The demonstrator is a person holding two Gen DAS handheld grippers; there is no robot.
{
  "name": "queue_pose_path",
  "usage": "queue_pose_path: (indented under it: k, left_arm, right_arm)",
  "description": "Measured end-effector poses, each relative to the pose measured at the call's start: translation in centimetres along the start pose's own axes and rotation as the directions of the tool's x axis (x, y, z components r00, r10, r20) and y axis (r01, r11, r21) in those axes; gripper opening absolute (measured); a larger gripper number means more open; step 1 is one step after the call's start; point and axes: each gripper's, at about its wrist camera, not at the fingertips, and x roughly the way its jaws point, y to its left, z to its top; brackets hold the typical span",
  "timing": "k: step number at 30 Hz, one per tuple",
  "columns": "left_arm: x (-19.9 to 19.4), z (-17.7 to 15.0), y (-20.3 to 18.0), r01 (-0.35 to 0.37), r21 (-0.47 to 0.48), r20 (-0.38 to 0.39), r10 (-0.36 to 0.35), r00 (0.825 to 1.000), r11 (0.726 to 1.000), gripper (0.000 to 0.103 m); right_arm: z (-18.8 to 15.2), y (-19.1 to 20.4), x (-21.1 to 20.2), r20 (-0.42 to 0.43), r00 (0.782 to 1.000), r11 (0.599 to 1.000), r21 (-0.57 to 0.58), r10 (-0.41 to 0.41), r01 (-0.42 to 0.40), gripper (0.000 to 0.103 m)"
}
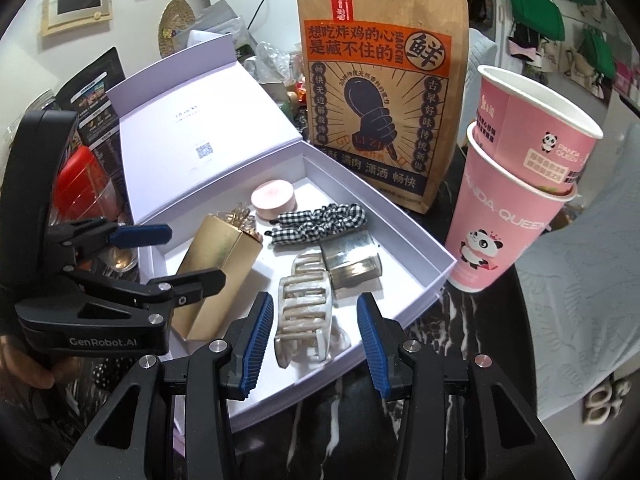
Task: Organize rigid objects
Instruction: 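Open both grippers to release the clip and case in the box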
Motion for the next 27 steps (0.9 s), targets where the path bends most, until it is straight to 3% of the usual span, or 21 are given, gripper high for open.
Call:
queue_pose_path:
  k: [9,23,27]
  left_arm:
    - [-1.8,0.2,0.0,-0.014,0.006,0.041,0.014,0.999,1.0,0.082]
    - [-7.5,-0.2,-0.5,-0.058,0.02,0.161,0.054,0.985,0.998,0.083]
    - [-9.3,-0.7,-0.6,-0.076,0.01,0.196,0.073,0.978,0.997,0.091]
  right_arm:
    - [0.2,0.6,-2.2,0.047,0.999,1.0,-0.018,-0.011,0.012,0.049]
    - [0.0,2.3,-7.2,0.154,0.988,0.998,-0.046,-0.026,0.034,0.068]
    - [-0.3,2.9,-8.6,0.181,0.983,0.997,-0.06,-0.036,0.047,0.071]
